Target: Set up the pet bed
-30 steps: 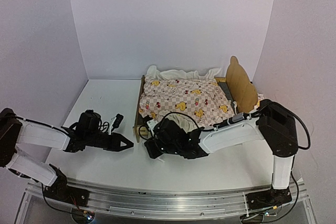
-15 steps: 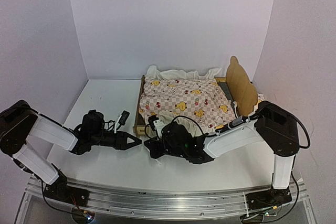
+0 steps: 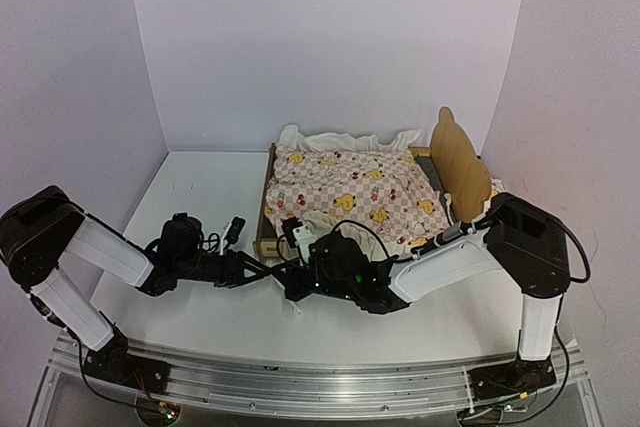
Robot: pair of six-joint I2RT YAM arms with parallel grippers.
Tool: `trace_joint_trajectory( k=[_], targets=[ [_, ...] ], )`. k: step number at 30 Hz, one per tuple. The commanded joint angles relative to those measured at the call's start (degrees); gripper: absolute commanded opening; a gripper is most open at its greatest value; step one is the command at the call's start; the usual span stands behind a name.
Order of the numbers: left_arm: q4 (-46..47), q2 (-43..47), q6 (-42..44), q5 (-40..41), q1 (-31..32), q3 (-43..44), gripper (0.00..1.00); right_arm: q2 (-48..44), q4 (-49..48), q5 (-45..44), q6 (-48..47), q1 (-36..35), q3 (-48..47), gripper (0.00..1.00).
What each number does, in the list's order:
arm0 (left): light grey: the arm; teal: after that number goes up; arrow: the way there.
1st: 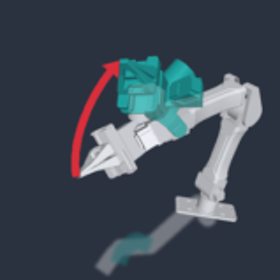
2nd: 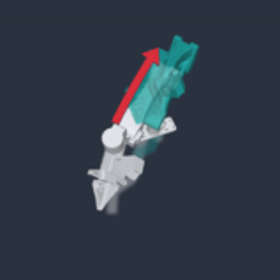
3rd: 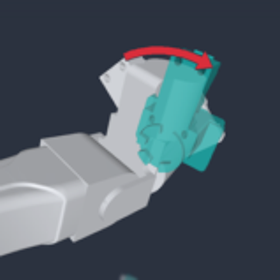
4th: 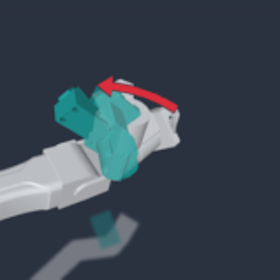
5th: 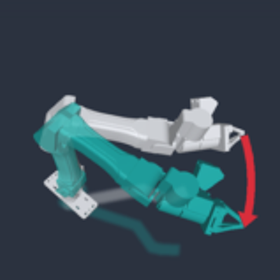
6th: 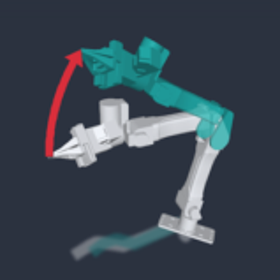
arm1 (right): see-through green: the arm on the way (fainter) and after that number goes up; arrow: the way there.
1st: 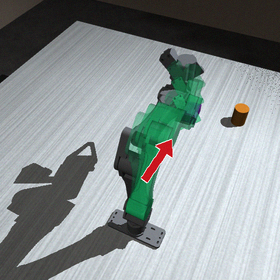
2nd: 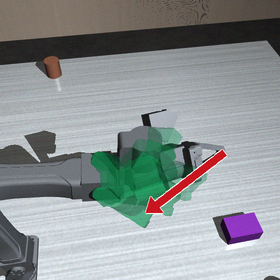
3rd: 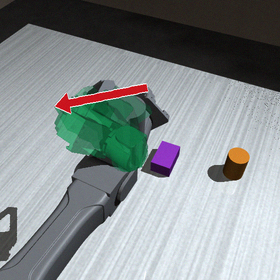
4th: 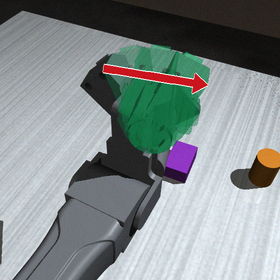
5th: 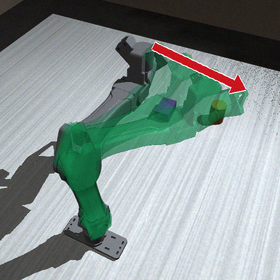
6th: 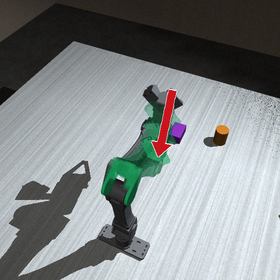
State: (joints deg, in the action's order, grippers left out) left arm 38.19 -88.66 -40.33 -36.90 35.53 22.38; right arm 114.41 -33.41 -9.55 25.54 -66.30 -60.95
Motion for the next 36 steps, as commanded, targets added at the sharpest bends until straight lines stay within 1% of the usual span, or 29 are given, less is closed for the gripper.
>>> trace_joint_trajectory(
  k=[1, 4, 7, 10, 15, 20, 22, 24, 29, 34, 36],
  targets=[
    [5.1, -0.6, -0.1, 0.2, 0.0, 2.4, 0.38, -2.3, -2.6, 1.5, -0.8, 0.6, 0.1, 0.0],
    [6.2, -0.5, -2.1, 0.8, -0.1, 2.6, 0.36, -2.3, -2.6, 1.8, -0.8, 0.8, 0.2, 0.0],
    [6.7, -0.5, -4.9, 1.0, -0.4, 3.1, 0.39, -2.5, -2.6, 1.6, -0.7, 1.0, 0.6, 0.0],
    [6.5, -1.1, -6.6, -0.6, -0.4, 3.1, 0.4, -2.6, -2.6, 1.6, -0.8, 1.1, 0.5, 0.0],
    [7.4, -1.2, -6.5, -2.3, -0.3, 3.6, 0.43, -2.4, -2.7, 1.4, -0.8, 1.4, 0.3, 0.0],
    [9.8, 0.0, -7.1, -4.1, -0.4, 3.3, 0.49, -2.4, -2.7, 1.7, -0.7, 1.7, 0.1, 0.0],
    [10.1, 0.0, -7.1, -4.2, -0.4, 3.2, 0.5, -2.4, -2.7, 2.0, -0.8, 1.8, 0.0, 0.0],
    [9.3, -0.7, -7.2, -3.7, -0.4, 3.6, 0.48, -2.3, -2.8, 2.2, -0.9, 1.9, -0.3, 0.0],
    [8.6, -2.0, -8.2, -1.9, -0.4, 4.7, 0.37, -2.0, -2.7, 3.0, -1.0, 1.9, -0.8, 0.0],
    [8.0, -2.2, -8.7, -2.3, -0.3, 5.8, 0.26, -2.1, -2.7, 2.9, -1.1, 2.0, -0.8, 0.0],
    [7.3, -2.2, -8.6, -2.5, -0.3, 5.9, 0.24, -1.9, -2.7, 2.8, -1.2, 2.1, -0.9, 0.0]
  ],
)
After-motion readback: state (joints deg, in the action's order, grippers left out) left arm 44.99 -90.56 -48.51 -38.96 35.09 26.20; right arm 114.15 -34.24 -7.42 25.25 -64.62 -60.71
